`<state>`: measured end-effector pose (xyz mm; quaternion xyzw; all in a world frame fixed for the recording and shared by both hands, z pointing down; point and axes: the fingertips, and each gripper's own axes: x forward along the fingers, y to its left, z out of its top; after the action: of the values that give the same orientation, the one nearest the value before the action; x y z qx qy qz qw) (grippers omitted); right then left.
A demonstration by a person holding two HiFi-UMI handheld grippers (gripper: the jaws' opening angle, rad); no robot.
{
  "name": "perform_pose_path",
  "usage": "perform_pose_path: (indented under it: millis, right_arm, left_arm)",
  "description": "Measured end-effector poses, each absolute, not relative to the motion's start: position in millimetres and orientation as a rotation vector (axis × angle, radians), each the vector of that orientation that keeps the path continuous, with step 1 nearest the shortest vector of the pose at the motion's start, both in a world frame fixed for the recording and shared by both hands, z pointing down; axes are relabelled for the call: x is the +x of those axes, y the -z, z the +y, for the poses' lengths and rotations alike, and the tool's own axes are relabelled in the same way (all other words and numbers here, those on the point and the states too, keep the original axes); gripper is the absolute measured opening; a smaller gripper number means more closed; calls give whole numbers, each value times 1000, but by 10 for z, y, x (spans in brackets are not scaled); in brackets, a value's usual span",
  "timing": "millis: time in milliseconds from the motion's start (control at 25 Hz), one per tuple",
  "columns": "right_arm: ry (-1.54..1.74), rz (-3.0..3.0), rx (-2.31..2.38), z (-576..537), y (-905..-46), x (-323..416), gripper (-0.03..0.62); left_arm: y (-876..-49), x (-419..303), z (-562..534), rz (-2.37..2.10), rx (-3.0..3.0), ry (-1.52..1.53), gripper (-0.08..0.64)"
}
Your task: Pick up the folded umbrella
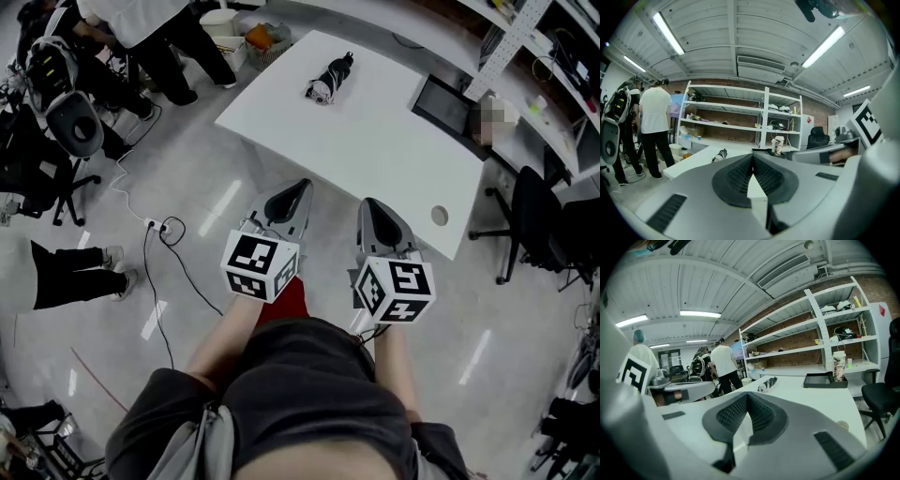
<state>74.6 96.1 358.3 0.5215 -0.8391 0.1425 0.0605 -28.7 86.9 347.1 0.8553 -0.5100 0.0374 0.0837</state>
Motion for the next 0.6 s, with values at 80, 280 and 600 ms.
perform_pose_path:
  millis: [80,280,600]
  right_arm:
    - [-440,-2533,1586,788,-3588,669,18]
    - [-461,-2505,1624,361,-3604,492,18]
    - [-480,-2473,1670,-221,-3597,267,18]
  left_arm:
    - [-3479,-371,702,-1518,2553,-115,14]
    - [-3493,-607,269,-1506,2552,-114,14]
    - [-3524,-813,-309,-1454,2572,-140,14]
